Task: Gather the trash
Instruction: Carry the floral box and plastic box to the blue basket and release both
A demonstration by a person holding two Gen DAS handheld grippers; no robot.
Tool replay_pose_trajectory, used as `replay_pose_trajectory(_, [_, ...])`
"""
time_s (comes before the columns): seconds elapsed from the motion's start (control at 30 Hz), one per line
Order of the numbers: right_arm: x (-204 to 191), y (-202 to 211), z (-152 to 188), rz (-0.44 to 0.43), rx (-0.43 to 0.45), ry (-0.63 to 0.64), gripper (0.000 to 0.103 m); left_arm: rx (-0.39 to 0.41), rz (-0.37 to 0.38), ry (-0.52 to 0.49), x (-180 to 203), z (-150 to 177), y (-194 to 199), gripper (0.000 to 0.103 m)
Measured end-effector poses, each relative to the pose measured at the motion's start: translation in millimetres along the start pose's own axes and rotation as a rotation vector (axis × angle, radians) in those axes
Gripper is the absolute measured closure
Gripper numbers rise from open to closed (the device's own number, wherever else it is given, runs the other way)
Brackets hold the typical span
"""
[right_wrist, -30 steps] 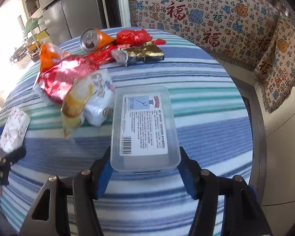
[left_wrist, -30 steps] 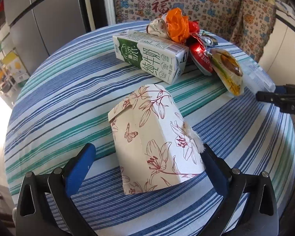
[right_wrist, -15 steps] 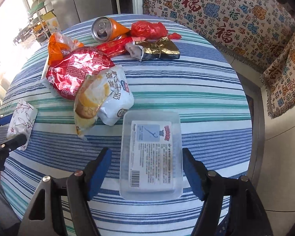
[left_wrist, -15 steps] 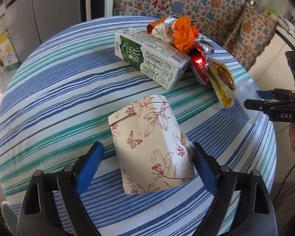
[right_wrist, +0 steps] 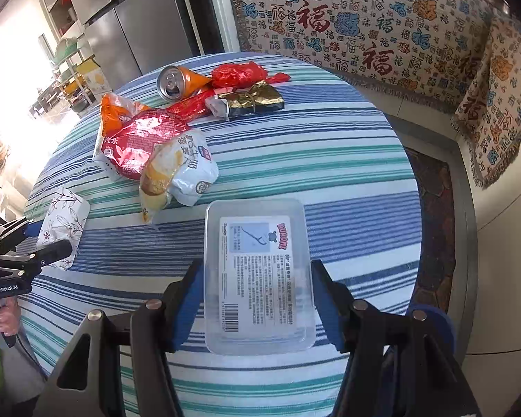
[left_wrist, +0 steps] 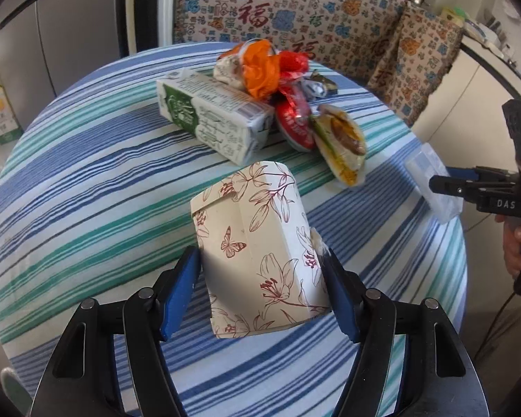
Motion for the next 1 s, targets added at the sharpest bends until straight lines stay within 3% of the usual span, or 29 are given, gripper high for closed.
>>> replay_pose_trajectory(0.3, [47.8, 31.3, 28.6, 0.003, 0.055, -0.091, 0.042, -0.019, 0.133, -0.097, 103.7, -4.1, -9.2, 0.032])
replay_pose_trajectory(0.6, [153.4, 71.2, 87.9, 0.102, 0.100, -0.294, 0.042, -0.049, 0.281, -0.216, 229.1, -4.3, -21.2, 0.032])
replay_pose_trajectory(0.77, [207.7, 74.7, 127.8, 0.204, 0.093, -0.377, 0.042, -0.080, 0.354, -0.278, 293.7, 8.0, -33.0, 0.032])
replay_pose_trajectory(1.0, [257.1, 56.2, 156.4, 0.227, 0.029, -0.471, 0.042, -0.135, 0.379, -0.320, 348.9, 27.9, -74.9, 0.032])
Point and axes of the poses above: each gripper's, at about its wrist camera, not at the fingertips, and y roughly against the way its jaws point, x to its right, z to its underside, the point moved 4 cm from there along -y, roughly the way its jaws point, and after that the axes turned 6 degrees about y, right-handed, at the moved point
